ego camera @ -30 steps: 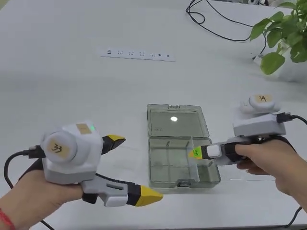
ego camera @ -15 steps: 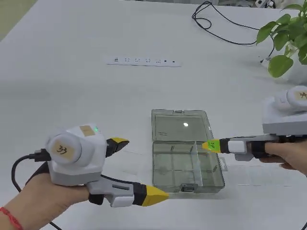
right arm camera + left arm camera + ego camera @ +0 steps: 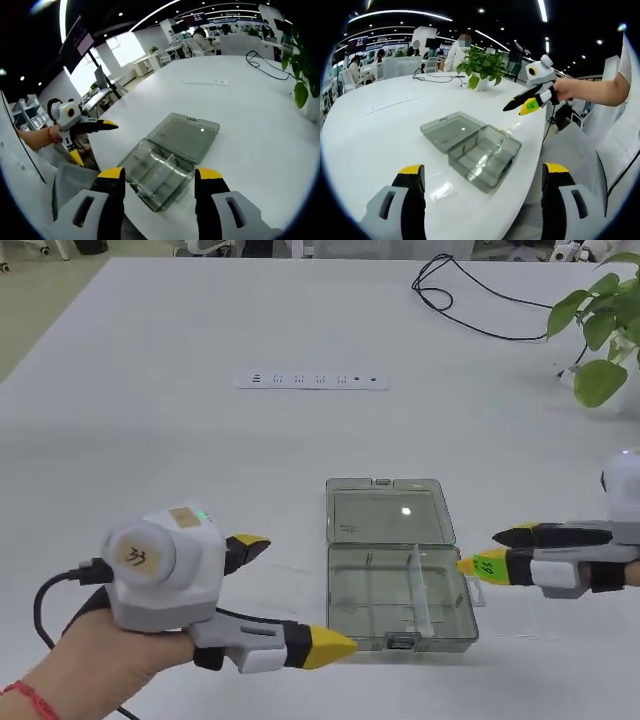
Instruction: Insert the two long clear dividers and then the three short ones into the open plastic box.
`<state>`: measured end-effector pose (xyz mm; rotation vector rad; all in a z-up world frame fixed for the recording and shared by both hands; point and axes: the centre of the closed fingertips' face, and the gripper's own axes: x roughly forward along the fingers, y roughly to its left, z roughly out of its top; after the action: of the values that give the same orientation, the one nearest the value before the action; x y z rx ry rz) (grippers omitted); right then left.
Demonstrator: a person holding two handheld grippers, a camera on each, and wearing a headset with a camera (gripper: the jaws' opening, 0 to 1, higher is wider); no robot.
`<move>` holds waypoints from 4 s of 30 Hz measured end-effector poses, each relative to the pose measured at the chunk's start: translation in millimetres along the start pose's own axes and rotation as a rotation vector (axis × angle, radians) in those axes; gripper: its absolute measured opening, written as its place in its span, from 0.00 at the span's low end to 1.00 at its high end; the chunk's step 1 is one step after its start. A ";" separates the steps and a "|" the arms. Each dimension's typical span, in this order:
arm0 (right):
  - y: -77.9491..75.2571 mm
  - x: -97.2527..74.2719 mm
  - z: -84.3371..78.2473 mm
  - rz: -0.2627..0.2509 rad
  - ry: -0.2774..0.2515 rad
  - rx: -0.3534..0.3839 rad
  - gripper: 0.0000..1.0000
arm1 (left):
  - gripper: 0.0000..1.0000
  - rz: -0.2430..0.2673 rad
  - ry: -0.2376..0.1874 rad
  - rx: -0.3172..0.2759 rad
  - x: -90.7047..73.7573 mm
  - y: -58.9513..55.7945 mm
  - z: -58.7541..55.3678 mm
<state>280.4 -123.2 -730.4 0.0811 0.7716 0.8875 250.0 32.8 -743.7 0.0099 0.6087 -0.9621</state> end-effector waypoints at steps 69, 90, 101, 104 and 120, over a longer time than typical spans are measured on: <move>-19.6 -41.6 -45.6 0.070 -0.125 -0.304 0.81 | 0.43 0.378 0.518 -0.032 11.5 69.4 -99.9; -15.6 -41.1 -52.9 0.063 -0.132 -0.311 0.81 | 0.35 0.358 0.600 -0.021 11.4 69.7 -100.5; -14.0 -39.1 -55.6 0.059 -0.127 -0.319 0.82 | 0.31 0.342 0.603 -0.060 10.0 69.8 -98.9; -13.5 -38.2 -56.5 0.059 -0.124 -0.317 0.82 | 0.31 0.334 0.600 -0.077 10.1 68.4 -98.9; -8.2 -35.4 -51.3 0.055 -0.127 -0.314 0.82 | 0.30 0.320 0.542 -0.153 8.2 65.5 -98.2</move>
<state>239.5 -166.5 -750.7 -0.1181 0.5066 1.0365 256.6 91.4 -846.3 0.2313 1.1421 -0.5944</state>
